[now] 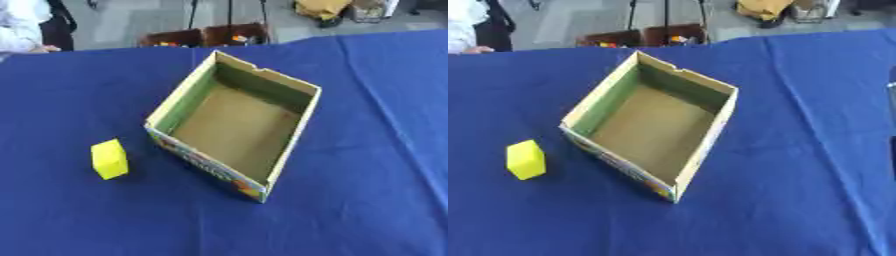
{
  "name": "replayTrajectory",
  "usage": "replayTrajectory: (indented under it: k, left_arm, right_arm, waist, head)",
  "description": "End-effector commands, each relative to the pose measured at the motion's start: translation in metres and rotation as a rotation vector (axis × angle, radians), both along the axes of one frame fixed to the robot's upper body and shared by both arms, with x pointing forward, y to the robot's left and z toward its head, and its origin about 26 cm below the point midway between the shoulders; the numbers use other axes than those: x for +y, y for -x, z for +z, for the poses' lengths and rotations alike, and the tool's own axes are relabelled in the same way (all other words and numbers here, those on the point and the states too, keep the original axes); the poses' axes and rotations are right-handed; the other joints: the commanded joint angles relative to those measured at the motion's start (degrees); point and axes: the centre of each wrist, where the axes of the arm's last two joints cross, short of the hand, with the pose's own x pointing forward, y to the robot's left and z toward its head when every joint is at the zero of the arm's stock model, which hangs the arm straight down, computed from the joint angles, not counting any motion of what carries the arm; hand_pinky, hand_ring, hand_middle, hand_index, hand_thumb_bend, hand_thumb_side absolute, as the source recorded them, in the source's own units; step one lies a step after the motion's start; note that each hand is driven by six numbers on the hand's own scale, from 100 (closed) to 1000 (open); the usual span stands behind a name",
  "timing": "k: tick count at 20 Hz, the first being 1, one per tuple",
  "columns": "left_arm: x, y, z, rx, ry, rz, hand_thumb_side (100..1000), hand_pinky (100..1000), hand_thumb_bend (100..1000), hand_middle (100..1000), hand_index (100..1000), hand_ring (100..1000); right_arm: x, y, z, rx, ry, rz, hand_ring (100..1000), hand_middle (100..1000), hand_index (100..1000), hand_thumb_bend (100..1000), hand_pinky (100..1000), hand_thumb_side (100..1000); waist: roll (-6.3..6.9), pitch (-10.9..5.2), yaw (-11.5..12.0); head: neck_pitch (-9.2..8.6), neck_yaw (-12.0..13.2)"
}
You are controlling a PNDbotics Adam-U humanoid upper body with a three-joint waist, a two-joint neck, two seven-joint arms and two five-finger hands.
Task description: Pick up objects on the table and place them in the box.
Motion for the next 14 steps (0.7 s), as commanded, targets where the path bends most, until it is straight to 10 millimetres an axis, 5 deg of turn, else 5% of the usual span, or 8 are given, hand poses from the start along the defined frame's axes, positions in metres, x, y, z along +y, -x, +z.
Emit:
replayTrajectory:
  k: [1,14]
  left_arm:
    - [-0.002,-0.002,0.020,0.039,-0.174,0.018,1000,769,127,900,1000,826]
    - [-0.017,-0.024,0.014,0.257,-0.546,0.069,964,772,362,939,1000,865]
  right_arm:
    - [0.000,0.005,0.010,-0.037,0.039,-0.012,765,625,809,100,760,504]
    - [0.004,0.004,0.010,-0.029,0.046,0.012,765,623,809,100,762,504]
  waist:
    - [0.87,0.03,0.0]
    - [1.13,-0.32,-1.5]
  head:
    - [-1.02,0.3]
    - [-2.13,1.5]
